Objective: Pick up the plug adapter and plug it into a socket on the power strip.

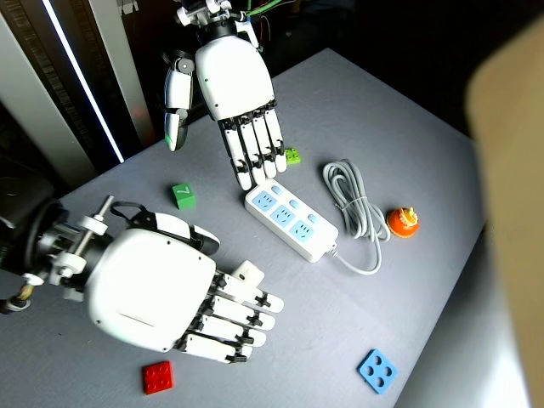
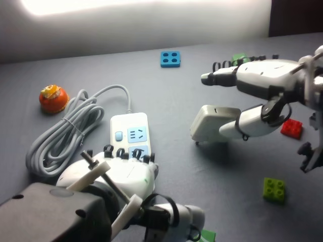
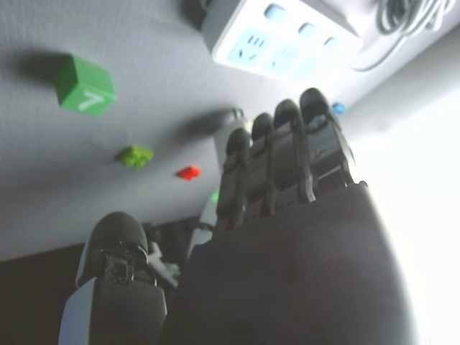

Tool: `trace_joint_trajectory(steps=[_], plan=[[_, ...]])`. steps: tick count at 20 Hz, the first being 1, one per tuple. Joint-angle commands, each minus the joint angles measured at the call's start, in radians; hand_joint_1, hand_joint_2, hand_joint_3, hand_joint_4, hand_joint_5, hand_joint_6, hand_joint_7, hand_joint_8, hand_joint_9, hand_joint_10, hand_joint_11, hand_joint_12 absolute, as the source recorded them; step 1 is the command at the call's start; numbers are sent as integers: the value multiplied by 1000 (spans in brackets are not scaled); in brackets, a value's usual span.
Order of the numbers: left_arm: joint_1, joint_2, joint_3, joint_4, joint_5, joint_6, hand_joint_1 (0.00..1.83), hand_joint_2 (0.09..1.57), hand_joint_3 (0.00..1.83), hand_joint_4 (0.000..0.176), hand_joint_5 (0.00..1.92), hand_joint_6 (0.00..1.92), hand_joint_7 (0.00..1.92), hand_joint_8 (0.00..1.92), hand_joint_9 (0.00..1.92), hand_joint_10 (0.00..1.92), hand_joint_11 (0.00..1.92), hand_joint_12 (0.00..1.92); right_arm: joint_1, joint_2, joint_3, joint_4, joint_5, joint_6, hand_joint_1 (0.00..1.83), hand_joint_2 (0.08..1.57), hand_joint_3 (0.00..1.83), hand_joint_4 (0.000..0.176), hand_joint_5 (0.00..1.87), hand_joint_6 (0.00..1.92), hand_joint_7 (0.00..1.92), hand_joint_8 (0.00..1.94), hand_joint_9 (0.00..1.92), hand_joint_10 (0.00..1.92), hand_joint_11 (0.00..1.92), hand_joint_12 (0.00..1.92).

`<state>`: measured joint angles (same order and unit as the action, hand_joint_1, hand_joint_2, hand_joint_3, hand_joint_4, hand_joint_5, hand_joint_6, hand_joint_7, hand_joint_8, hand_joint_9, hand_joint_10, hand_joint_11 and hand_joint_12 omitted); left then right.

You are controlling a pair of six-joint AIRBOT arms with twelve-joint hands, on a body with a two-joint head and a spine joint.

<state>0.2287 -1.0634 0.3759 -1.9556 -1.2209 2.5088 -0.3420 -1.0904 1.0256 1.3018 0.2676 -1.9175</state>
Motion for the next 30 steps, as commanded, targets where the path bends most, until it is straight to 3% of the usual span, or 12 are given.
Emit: trace_joint_trajectory(steps=[1,6,11,15,24,30], plan=[[5,0,2,81,-6,-13,0,1220,1,0,127,1,114,3,112,2,0,325,-2,-7,14,-17,31,-2,967,1096,1,0,233,5,212,2,207,2,0,598],[43,-6,21,103,16,-23,6,1226,1,0,123,3,101,1,90,1,0,226,-12,-69,79,-10,20,11,938,1102,0,0,221,1,205,1,206,1,0,584],[82,-28,39,121,30,-51,0,1225,1,0,142,0,120,0,123,0,0,314,-19,-113,130,15,-2,-2,902,1115,8,0,222,1,213,1,209,1,0,614],[107,-45,45,135,36,-62,2,1228,1,0,109,1,88,1,86,1,0,230,-25,-121,143,16,-2,-1,925,1107,0,0,249,6,227,3,217,5,0,604],[120,-65,118,149,70,-72,0,1221,0,0,102,1,104,2,118,1,0,285,-34,-134,155,16,-8,-16,940,1121,5,0,237,0,232,1,229,3,0,638],[130,-66,136,149,76,-90,0,1224,0,0,98,0,102,0,131,1,0,274,-37,-140,158,16,-5,-13,973,1114,0,0,245,6,263,8,292,12,0,833]])
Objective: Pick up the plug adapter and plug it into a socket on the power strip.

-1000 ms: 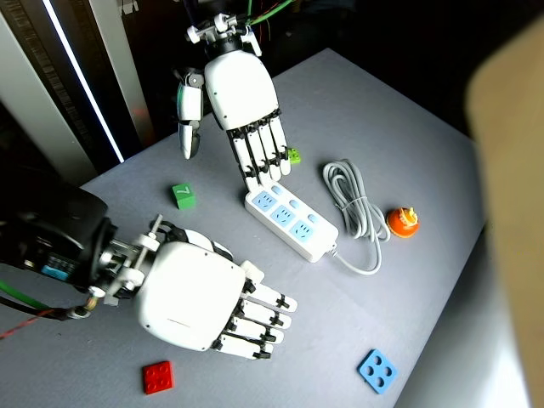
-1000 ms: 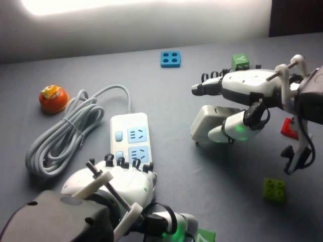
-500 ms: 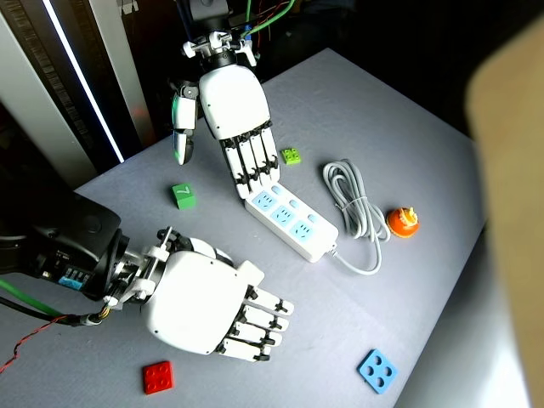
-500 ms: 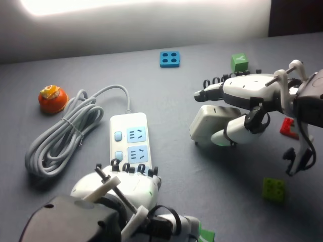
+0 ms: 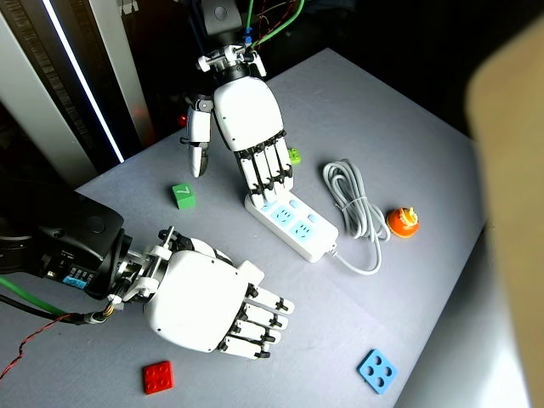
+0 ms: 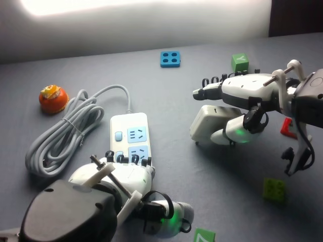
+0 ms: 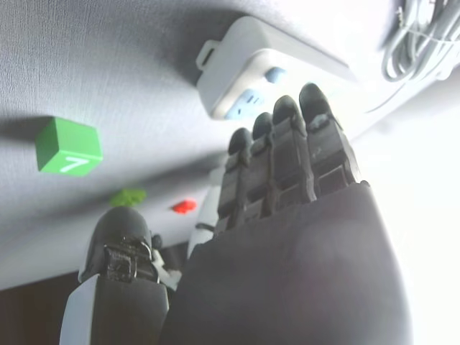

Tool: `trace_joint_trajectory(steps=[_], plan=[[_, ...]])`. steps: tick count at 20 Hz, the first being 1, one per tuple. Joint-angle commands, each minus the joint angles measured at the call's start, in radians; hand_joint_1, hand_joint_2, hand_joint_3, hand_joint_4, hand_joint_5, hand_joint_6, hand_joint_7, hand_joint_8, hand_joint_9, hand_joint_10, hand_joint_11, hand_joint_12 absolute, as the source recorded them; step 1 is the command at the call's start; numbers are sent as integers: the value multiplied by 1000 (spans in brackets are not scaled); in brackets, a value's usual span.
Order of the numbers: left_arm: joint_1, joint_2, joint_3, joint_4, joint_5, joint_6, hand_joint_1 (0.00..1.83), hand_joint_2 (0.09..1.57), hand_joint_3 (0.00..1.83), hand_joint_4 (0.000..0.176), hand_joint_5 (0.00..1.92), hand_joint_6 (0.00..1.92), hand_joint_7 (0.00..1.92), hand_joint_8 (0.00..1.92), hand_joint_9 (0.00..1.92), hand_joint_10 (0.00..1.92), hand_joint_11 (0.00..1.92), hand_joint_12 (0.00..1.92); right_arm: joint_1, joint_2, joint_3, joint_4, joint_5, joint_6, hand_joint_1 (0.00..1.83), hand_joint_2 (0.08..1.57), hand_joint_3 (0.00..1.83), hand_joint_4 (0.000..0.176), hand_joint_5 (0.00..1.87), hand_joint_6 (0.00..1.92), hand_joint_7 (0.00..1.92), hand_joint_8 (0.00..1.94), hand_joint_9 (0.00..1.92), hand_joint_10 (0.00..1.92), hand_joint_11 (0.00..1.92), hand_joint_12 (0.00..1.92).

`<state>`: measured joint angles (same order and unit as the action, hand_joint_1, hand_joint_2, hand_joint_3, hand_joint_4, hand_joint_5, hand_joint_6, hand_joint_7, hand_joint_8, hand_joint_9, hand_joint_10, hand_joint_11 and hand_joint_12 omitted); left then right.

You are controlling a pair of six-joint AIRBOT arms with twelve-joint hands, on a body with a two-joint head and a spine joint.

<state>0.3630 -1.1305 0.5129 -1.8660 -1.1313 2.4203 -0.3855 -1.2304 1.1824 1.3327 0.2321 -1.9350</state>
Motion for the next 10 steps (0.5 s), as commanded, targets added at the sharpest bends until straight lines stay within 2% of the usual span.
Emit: trace_joint_trajectory(steps=[1,3,6,7,8,9,10], plan=[[-1,1,-4,59,-14,-5,0,1223,0,0,106,4,112,5,140,5,0,274,6,-1,1,-15,31,4,961,1108,0,0,269,9,287,10,317,14,0,889],[7,0,-8,59,-14,-5,0,1225,0,0,101,1,93,3,116,4,0,219,7,-4,3,-15,32,5,1029,1084,0,0,323,12,342,10,371,16,0,967],[24,-2,-8,59,-10,-5,0,1222,0,0,106,1,96,2,125,4,0,250,8,-5,4,-15,35,7,1031,1100,1,0,380,10,408,9,441,17,46,1019],[26,-2,-8,59,-10,-5,0,1228,2,0,108,2,97,2,122,3,0,252,8,-6,4,-15,35,8,1051,1148,4,0,513,24,539,19,553,29,161,1011],[27,-2,-8,59,-9,-5,0,1228,2,0,108,2,97,2,122,3,0,252,8,-7,4,-15,35,8,1051,1148,4,0,513,24,539,19,553,29,161,1011],[29,-2,-9,59,-9,-5,0,1229,2,0,107,2,100,3,116,1,0,255,7,-8,4,-15,35,8,1094,1234,12,0,711,1103,762,72,802,50,417,1010],[29,-2,-11,59,-9,-5,0,1232,2,0,113,2,106,3,119,1,0,280,4,-8,4,-15,35,8,1133,1242,10,0,721,1407,781,1013,917,69,546,1104]])
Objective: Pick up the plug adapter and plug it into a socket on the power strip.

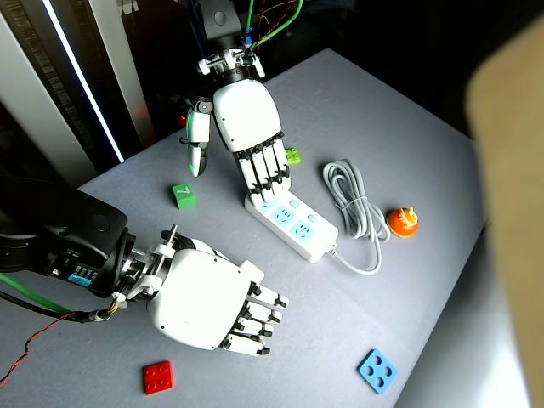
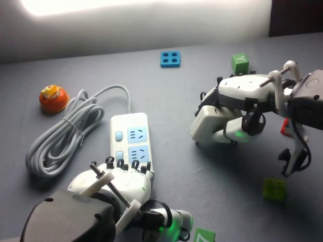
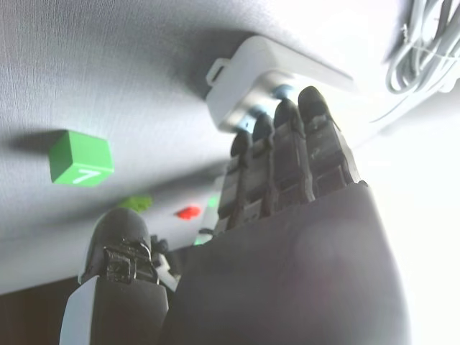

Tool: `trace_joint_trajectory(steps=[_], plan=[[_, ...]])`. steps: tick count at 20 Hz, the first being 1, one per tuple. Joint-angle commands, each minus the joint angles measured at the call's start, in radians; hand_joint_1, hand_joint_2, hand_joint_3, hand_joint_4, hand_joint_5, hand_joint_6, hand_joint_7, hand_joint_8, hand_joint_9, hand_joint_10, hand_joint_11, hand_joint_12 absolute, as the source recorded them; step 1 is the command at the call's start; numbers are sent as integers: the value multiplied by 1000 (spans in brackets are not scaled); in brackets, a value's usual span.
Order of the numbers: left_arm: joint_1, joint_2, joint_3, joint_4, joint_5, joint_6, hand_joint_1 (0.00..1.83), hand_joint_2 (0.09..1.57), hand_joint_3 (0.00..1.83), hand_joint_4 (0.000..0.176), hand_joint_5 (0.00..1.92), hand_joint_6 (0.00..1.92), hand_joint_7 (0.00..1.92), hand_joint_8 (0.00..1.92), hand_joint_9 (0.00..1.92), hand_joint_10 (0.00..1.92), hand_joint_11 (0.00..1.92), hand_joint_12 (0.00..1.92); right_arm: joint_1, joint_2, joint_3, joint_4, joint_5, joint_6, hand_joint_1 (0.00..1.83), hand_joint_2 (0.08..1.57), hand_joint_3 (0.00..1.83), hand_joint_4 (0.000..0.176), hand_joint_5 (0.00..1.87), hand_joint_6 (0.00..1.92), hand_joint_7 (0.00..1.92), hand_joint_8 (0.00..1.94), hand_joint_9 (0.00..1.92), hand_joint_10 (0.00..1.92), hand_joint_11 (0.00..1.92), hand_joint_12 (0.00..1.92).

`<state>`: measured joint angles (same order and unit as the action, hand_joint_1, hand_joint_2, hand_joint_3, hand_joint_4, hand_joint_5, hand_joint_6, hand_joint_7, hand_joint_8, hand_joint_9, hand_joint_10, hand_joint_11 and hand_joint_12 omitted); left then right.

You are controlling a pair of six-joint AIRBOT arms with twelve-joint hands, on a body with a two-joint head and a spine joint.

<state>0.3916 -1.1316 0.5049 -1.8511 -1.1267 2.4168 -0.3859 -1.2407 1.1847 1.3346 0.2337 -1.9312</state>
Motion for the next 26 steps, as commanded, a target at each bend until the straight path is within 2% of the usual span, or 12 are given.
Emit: trace_joint_trajectory(steps=[1,2,3,4,5,6,9,11,17,20,22,26], plan=[[1,-1,-4,45,-14,-1,0,1229,0,0,110,1,106,3,118,1,0,284,3,2,2,-17,34,4,1139,1250,0,12,699,1413,775,1258,991,104,606,1193],[2,-1,-4,45,-13,-1,0,1227,0,0,110,1,112,3,124,2,0,317,1,1,2,-17,35,4,1150,1244,0,3,687,1395,806,1291,1031,130,645,1234],[2,-1,-5,45,-12,-1,0,1226,0,0,116,2,118,3,133,4,0,338,0,1,2,-17,35,4,1311,1217,0,0,619,1315,831,1243,898,1137,694,1274],[2,-1,-6,45,-12,-1,0,1224,0,0,117,2,117,2,124,0,0,340,0,0,2,-17,35,4,1338,1222,0,0,593,1311,814,1270,842,1396,704,1337],[2,-1,-7,45,-12,-1,0,1228,0,0,114,0,115,1,121,0,0,323,-1,0,2,-17,35,5,1234,1239,0,0,607,1334,864,1327,801,1105,714,1389],[3,-1,-9,45,-12,-1,0,1232,1,0,105,1,104,1,106,1,0,283,0,0,2,-17,34,5,1221,1214,2,0,675,1257,908,1283,867,962,758,1374],[3,-1,-12,45,-12,-1,0,1226,0,0,114,4,113,3,108,2,0,310,10,5,2,-17,33,3,1240,1182,0,0,779,1088,947,1265,895,1055,723,1533],[3,-1,-12,45,-13,-1,0,1233,1,0,89,1,86,2,80,3,0,234,29,14,2,-17,35,-8,1245,1173,0,0,808,1035,952,1273,873,1151,717,1573],[1,-1,-12,45,-13,-1,0,1232,0,0,95,2,100,2,98,3,0,266,133,65,-64,-17,65,-261,1244,1160,0,0,846,996,959,1252,864,1174,721,1569],[-1,-1,-14,45,-13,-1,0,1234,1,0,71,2,81,1,88,0,0,217,164,70,-87,-11,90,-304,1244,1156,0,0,865,971,958,1250,861,1166,714,1565],[-2,-1,-15,45,-13,-1,0,1231,0,0,85,2,93,1,95,1,0,265,197,64,-88,83,85,-364,1246,1152,0,0,876,953,963,1240,857,1153,723,1548],[-3,0,-16,45,-13,-1,0,1229,0,0,93,0,91,0,85,0,0,272,234,15,-86,93,83,-405,1237,1176,0,0,816,1039,927,1300,796,1191,661,1593]])
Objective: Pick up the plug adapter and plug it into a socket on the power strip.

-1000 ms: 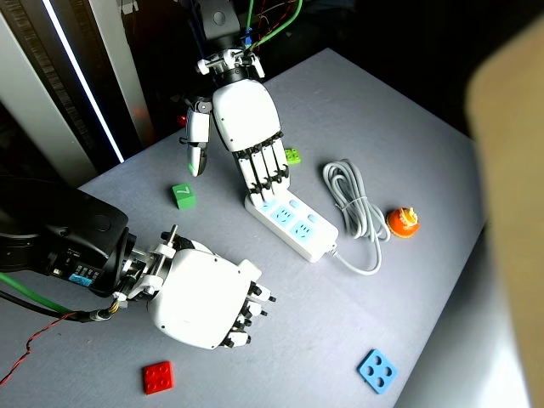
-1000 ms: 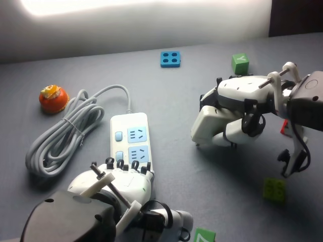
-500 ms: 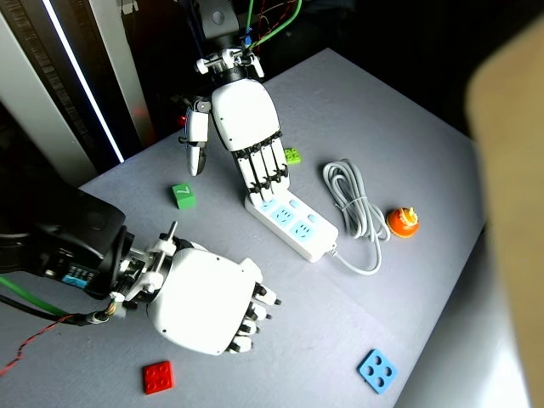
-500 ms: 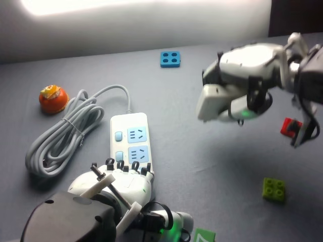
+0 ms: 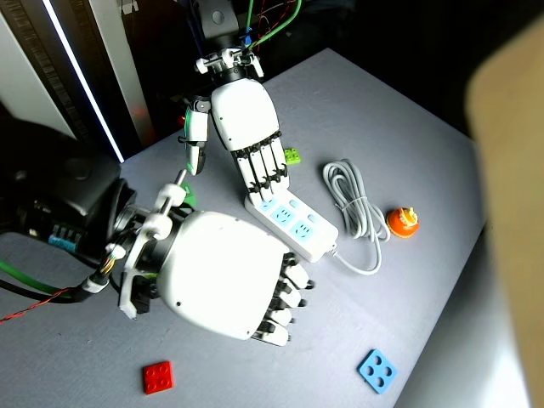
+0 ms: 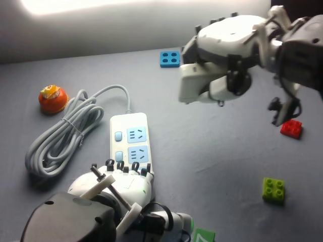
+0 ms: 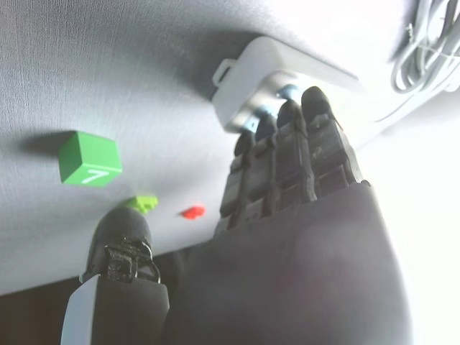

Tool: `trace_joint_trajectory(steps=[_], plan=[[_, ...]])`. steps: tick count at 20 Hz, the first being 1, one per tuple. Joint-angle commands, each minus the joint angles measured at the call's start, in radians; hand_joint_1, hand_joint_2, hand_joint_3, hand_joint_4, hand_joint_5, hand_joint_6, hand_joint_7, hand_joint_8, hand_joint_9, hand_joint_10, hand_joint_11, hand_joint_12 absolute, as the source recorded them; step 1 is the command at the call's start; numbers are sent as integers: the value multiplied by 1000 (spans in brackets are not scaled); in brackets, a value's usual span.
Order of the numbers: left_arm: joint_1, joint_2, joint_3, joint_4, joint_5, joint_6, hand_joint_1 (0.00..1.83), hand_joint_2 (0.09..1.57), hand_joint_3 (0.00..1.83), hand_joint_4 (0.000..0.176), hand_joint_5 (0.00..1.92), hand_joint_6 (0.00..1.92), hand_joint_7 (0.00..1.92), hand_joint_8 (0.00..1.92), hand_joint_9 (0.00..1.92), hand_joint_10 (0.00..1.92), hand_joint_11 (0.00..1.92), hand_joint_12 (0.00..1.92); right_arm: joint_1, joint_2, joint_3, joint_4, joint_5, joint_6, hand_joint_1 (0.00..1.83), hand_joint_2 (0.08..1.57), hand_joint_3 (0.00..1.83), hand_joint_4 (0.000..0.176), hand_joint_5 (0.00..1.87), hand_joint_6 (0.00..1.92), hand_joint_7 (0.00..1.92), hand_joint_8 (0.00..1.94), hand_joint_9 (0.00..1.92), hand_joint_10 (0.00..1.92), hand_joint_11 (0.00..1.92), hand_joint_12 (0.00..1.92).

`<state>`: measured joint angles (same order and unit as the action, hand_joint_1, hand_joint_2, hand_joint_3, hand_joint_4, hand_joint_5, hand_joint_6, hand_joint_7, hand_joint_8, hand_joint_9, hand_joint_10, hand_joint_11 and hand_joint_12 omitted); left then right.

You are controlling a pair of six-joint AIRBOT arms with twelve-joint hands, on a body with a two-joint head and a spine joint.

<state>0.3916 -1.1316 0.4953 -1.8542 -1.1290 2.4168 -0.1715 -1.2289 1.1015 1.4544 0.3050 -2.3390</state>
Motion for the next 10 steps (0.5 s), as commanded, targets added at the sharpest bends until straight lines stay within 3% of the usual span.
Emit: trace_joint_trajectory(steps=[1,10], plan=[[-3,0,-7,48,-10,-1,0,1230,0,0,93,0,89,0,89,2,0,293,30,-9,-1,-2,5,-17,1238,1175,0,0,818,1036,932,1292,796,1181,660,1581],[-4,1,-6,47,-10,-1,0,1236,2,0,103,5,86,3,86,5,0,283,58,-132,65,109,-19,-37,1231,1181,1,0,811,1053,918,1313,791,1201,669,1592]])
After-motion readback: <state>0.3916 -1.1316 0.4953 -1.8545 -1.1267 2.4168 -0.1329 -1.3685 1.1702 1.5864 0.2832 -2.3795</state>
